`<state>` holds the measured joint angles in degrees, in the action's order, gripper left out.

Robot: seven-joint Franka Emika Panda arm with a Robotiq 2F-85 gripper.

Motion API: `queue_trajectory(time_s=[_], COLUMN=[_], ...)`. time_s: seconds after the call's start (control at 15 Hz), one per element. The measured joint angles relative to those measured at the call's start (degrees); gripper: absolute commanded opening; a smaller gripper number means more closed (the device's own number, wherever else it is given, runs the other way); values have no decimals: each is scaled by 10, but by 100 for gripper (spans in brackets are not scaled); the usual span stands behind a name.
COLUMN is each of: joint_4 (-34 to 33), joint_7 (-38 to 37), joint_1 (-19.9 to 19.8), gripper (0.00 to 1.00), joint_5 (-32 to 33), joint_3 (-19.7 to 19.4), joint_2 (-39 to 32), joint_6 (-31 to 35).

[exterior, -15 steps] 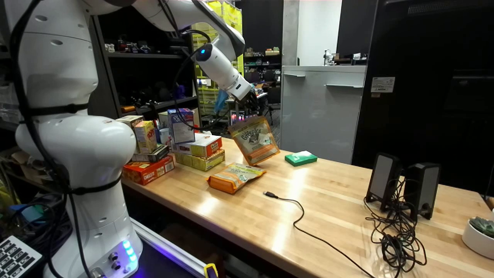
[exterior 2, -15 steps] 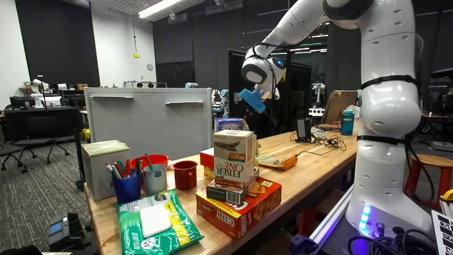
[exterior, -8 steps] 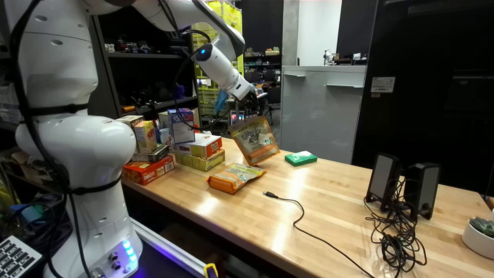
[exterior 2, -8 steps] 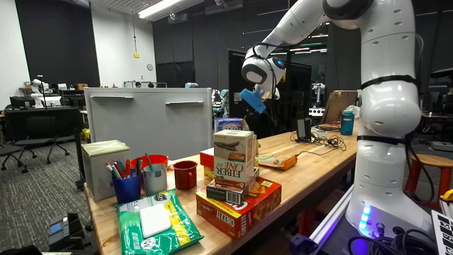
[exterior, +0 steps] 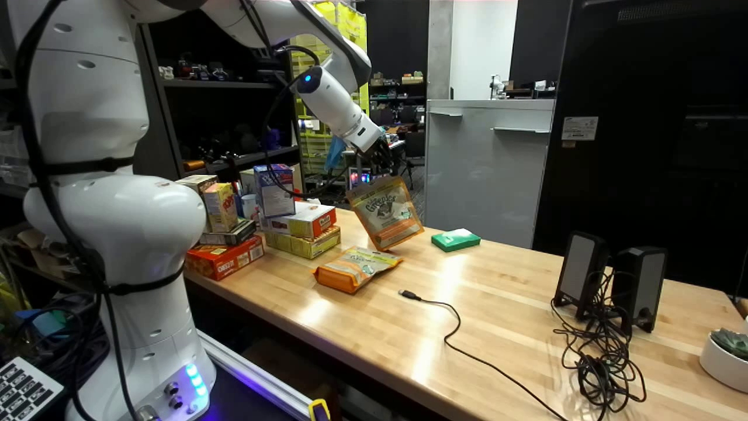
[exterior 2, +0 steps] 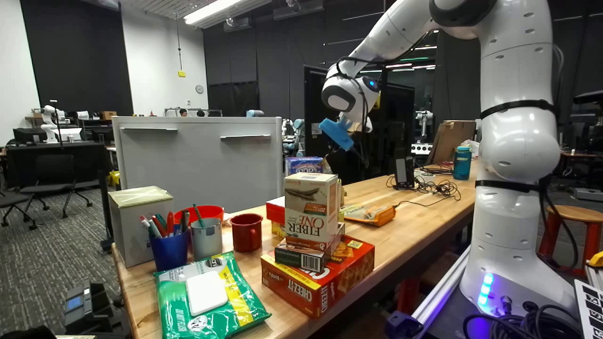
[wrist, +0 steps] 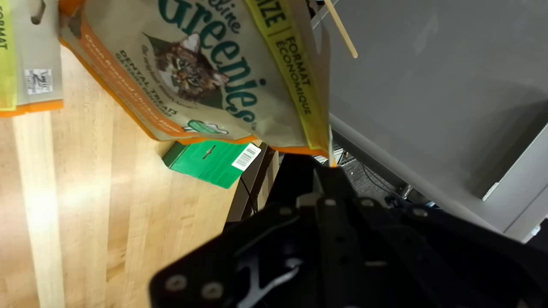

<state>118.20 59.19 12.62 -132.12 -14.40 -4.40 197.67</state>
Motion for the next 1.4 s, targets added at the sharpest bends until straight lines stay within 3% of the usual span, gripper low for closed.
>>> queue_trajectory(time_s=[1.4], joint_4=[-38], joint_7=[42], joint_1=[-26], gripper=[0], joint_5=[-29], joint_3=[4], joint_2=[-19], joint_6=[1])
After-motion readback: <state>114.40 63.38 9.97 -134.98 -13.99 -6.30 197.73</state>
